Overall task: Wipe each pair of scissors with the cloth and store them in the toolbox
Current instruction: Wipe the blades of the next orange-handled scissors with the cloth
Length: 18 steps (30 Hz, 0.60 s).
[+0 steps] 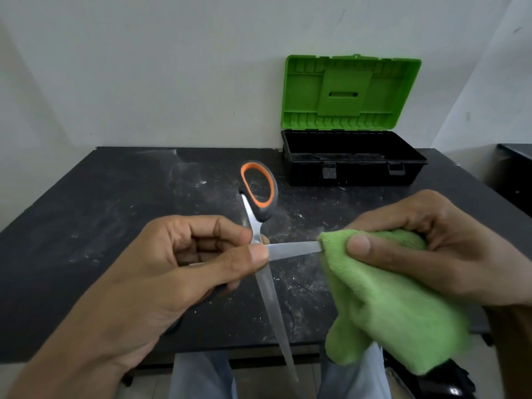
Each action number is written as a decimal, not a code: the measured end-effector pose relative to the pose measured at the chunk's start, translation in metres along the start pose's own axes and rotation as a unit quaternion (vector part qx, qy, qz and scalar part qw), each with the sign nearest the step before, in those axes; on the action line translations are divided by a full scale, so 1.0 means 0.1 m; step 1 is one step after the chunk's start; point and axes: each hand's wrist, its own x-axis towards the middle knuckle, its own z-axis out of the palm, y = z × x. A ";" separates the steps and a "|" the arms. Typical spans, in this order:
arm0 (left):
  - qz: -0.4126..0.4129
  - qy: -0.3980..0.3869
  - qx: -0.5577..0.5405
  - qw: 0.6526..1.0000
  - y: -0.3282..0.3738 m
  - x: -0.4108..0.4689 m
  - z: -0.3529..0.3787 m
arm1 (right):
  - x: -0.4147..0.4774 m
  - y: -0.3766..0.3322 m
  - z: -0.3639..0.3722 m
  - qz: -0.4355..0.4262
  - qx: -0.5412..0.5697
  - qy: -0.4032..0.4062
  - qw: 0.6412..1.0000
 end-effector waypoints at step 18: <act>0.014 0.012 0.028 0.999 0.04 -0.04 -0.11 | 0.10 -0.08 0.12 -0.066 -0.129 0.046 0.988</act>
